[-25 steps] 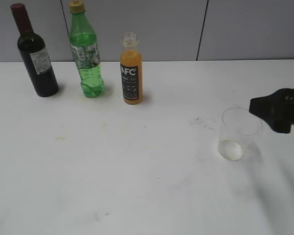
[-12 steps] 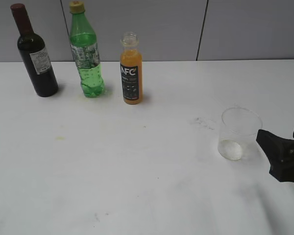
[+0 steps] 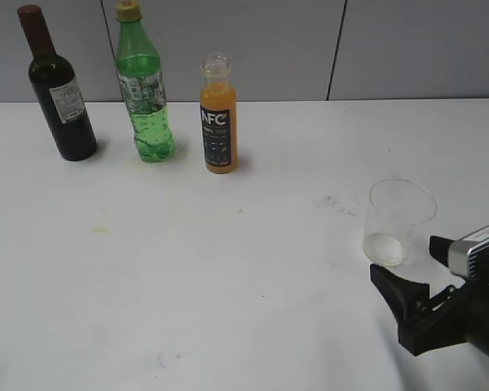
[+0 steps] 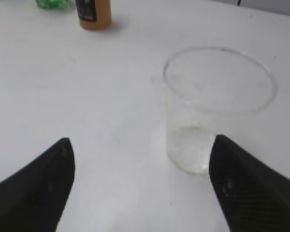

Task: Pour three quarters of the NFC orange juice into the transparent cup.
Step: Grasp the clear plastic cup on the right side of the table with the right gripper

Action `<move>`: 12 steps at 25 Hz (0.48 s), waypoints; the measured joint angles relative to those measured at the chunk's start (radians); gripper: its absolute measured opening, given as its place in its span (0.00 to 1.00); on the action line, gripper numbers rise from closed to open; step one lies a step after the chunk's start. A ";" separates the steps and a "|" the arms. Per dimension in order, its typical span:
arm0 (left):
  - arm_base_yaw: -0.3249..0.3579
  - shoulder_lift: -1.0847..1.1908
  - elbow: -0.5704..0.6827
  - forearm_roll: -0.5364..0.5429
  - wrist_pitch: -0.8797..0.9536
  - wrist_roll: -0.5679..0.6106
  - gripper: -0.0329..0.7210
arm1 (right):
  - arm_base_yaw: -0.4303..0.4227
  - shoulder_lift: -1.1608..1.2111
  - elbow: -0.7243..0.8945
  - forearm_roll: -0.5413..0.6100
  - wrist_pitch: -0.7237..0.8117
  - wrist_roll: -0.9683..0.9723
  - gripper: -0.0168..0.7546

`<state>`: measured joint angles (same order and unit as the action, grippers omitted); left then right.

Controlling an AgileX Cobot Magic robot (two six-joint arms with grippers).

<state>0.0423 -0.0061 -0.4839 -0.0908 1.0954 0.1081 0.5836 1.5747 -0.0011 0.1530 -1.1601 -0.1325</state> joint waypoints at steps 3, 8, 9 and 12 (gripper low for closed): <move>0.000 0.000 0.000 0.000 0.000 0.000 0.82 | 0.000 0.120 0.003 0.014 -0.030 0.044 0.90; 0.000 0.000 0.000 0.000 0.000 0.000 0.82 | 0.000 0.204 0.003 0.018 -0.041 0.102 0.90; 0.000 0.000 0.000 0.000 0.000 0.000 0.82 | 0.000 0.204 0.003 0.028 -0.044 0.103 0.90; 0.000 0.000 0.000 0.000 0.000 0.000 0.82 | 0.000 0.202 0.003 0.105 -0.044 0.105 0.89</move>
<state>0.0423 -0.0061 -0.4839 -0.0908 1.0954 0.1081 0.5836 1.7764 0.0024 0.2577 -1.2044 -0.0272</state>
